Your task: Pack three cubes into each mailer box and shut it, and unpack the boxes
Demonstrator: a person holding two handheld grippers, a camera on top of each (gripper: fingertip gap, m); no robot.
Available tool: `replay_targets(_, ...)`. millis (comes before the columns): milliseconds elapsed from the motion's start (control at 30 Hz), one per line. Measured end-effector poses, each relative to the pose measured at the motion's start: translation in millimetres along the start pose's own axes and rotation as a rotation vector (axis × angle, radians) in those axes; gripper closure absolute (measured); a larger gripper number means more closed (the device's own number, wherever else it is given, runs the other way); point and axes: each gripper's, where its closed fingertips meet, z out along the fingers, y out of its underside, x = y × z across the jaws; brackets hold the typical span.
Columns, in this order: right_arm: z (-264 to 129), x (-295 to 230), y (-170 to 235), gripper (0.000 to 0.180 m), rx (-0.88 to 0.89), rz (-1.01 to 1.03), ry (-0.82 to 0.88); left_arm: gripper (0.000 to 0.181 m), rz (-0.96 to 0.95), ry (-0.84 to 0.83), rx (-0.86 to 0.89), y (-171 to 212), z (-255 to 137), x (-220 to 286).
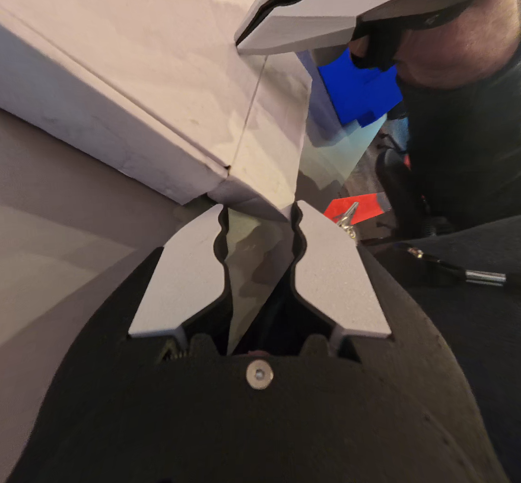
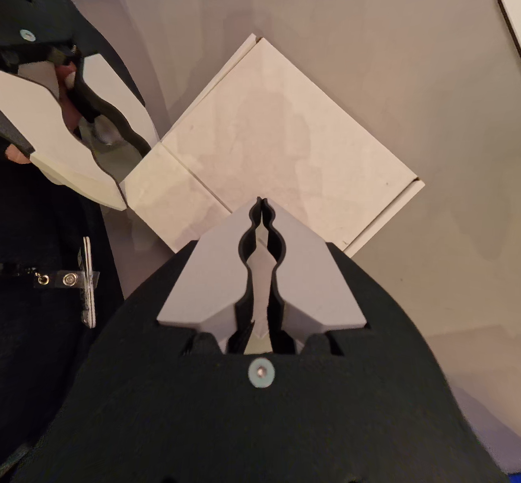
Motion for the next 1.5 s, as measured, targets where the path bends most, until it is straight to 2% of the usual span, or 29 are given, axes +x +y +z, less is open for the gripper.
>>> replay_targets(33, 0, -1, -1, 0.180, -0.005, 0.000, 0.010, 0.138, 0.021, -0.029, -0.002, 0, -2, -2)
replay_targets(167, 0, -7, -12, 0.180, -0.016, -0.044, 0.017, 0.137, 0.057, -0.078, -0.008, -2, -8, -9)
replay_targets(300, 9, -27, -36, 0.180, 0.000, -0.132, -0.061, 0.137, 0.098, -0.119, -0.010, -6, -12, -12)
replay_targets(467, 25, -26, -37, 0.180, -0.040, -0.135, -0.102, 0.132, 0.184, -0.151, -0.039, -6, -8, -11)
replay_targets(733, 26, -26, -36, 0.180, -0.045, -0.115, -0.120, 0.138, 0.247, -0.186, -0.088, -10, 1, -17)
replay_targets(1067, 26, -25, -35, 0.180, -0.037, -0.131, -0.100, 0.145, 0.309, -0.269, -0.080, -4, -11, -26)
replay_targets(1233, 26, -25, -35, 0.180, -0.028, -0.133, -0.093, 0.146, 0.325, -0.168, 0.016, -14, -17, -9)
replay_targets(1333, 26, -25, -35, 0.180, -0.024, -0.131, -0.093, 0.143, 0.302, -0.141, 0.005, -15, -14, -9)
replay_targets(1433, 26, -25, -35, 0.180, -0.025, -0.133, -0.090, 0.151, 0.304, -0.164, -0.010, -17, -11, -16)
replay_targets(1500, 26, -25, -35, 0.180, -0.023, -0.130, -0.091, 0.149, 0.273, -0.161, -0.015, -15, -10, -18)
